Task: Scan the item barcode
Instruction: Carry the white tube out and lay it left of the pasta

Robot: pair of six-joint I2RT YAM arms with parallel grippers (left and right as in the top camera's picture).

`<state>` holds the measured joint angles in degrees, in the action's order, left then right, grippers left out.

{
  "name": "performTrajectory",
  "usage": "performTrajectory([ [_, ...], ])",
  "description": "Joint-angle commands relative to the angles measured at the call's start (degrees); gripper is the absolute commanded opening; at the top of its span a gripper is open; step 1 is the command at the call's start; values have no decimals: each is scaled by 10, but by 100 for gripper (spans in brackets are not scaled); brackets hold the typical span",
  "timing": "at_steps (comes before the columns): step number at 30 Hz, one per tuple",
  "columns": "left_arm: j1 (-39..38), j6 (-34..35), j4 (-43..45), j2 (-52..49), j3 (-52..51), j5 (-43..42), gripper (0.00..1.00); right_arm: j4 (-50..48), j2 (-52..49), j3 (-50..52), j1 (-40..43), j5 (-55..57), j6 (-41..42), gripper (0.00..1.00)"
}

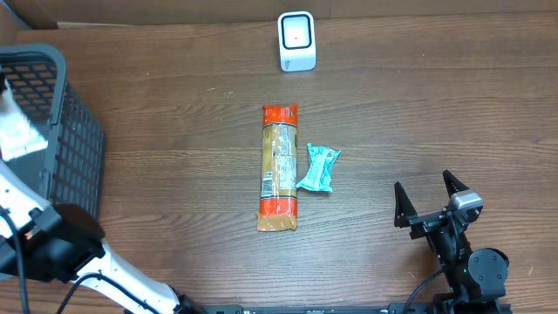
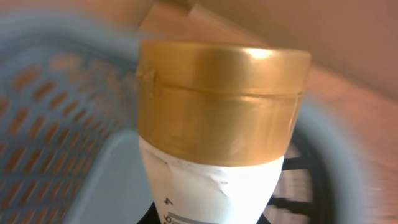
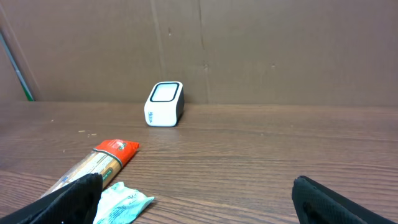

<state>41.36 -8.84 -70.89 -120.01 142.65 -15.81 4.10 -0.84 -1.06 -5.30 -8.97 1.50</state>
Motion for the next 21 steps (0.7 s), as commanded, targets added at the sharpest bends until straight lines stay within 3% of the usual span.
performTrajectory([
  [1,-31,29,-14,64,79,-37,4,-2,7,6,-3,4,0,100],
  [8,-96,38,-22,172,105,-38,4,-2,7,6,-3,4,0,100],
  [13,-173,71,-87,228,105,-38,4,-2,7,6,-3,4,0,100],
  [21,-340,97,-210,193,64,-32,4,-2,7,6,-3,4,0,100],
])
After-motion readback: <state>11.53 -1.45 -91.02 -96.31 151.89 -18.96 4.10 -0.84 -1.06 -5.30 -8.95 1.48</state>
